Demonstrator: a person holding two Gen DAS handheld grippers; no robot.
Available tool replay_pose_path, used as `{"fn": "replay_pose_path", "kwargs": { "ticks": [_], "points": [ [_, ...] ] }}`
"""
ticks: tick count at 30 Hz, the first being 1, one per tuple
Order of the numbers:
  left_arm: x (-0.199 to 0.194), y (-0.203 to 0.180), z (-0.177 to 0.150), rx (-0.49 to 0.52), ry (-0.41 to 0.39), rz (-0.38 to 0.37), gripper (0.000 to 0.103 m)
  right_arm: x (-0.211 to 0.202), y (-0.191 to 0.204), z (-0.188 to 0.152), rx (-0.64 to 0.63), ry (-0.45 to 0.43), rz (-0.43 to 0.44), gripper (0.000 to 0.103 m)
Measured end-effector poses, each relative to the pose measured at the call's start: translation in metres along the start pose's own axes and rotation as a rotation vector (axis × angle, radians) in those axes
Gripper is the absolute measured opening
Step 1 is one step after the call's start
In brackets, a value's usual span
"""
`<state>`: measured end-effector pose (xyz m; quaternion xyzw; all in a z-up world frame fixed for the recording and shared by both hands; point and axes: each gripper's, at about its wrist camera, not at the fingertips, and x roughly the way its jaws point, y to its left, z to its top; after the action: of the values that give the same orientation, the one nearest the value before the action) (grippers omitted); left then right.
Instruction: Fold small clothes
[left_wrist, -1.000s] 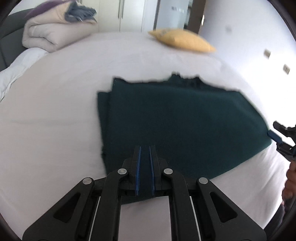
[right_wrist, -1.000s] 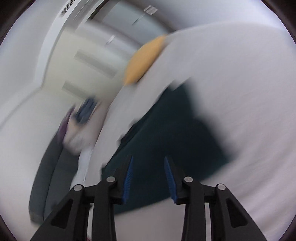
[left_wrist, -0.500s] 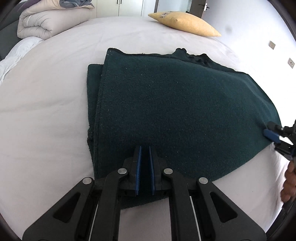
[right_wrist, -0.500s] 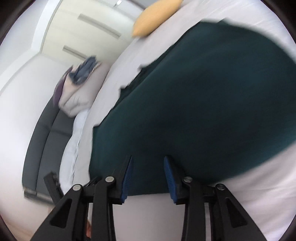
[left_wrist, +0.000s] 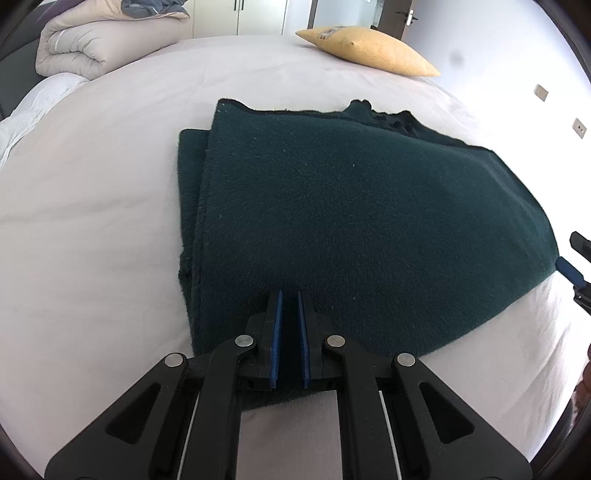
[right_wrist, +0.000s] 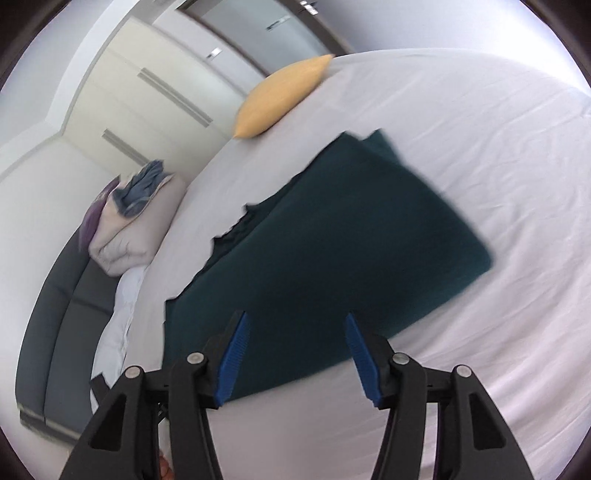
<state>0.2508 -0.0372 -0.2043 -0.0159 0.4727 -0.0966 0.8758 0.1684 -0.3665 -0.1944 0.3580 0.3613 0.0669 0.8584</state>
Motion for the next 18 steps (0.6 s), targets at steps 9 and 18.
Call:
{"fn": "replay_pose_path", "kwargs": {
  "ticks": [9,18],
  "points": [
    [-0.045,0.087,-0.026,-0.408,-0.110,-0.227,0.016,0.020,0.061,-0.021,-0.154,0.053,0.076,0.064],
    [-0.022,0.140,-0.047,-0.815,-0.052,-0.618,0.092,0.029,0.083,-0.035,-0.200,0.100,0.132,0.064]
  ]
}}
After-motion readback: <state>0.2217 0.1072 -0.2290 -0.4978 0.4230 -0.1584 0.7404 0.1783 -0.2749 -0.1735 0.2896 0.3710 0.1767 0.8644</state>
